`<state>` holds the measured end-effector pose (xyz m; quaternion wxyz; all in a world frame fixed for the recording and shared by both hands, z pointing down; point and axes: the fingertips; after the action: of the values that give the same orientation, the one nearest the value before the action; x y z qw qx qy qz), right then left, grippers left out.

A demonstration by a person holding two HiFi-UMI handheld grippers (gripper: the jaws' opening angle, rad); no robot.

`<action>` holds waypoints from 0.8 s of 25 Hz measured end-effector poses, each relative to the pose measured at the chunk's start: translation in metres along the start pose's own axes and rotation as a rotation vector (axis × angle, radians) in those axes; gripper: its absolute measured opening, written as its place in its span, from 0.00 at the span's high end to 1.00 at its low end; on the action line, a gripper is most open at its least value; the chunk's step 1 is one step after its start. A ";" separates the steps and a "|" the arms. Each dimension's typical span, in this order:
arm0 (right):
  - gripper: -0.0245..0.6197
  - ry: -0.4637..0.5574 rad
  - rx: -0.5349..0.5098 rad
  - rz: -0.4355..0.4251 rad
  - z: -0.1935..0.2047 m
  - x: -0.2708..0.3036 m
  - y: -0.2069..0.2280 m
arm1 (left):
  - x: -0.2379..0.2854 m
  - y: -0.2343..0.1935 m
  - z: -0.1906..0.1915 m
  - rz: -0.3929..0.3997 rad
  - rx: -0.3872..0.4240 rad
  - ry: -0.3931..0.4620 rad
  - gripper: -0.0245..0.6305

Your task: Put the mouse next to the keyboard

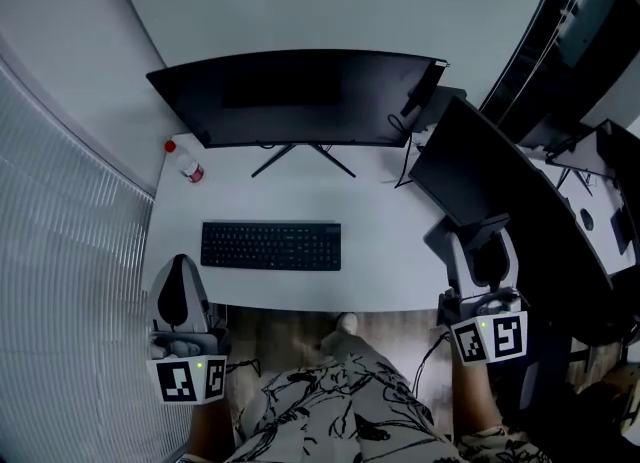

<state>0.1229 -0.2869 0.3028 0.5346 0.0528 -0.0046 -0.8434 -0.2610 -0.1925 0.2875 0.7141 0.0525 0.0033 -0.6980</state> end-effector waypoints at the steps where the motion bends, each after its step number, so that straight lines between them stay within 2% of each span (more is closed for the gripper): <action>1: 0.49 -0.007 0.001 -0.002 0.002 0.007 0.003 | 0.006 0.000 0.001 -0.005 0.000 0.000 0.96; 8: 0.49 -0.081 -0.016 0.007 0.029 0.044 -0.002 | 0.038 -0.019 0.028 0.010 -0.034 -0.032 0.96; 15: 0.49 -0.101 -0.046 0.075 0.035 0.069 -0.024 | 0.071 -0.053 0.044 0.084 -0.049 -0.041 0.96; 20: 0.49 -0.151 -0.021 0.096 0.055 0.087 -0.034 | 0.088 -0.065 0.053 0.115 -0.072 -0.051 0.96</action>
<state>0.0505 -0.3539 0.3481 0.5731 -0.0167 -0.0385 -0.8184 -0.3272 -0.2861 0.3285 0.7544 0.0091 0.0072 -0.6564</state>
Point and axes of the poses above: the fingertips, and each gripper's own axes: x forward along the fingers, y to its right, z out of its underside, and after that the axes turned 3 degrees about -y, right-handed
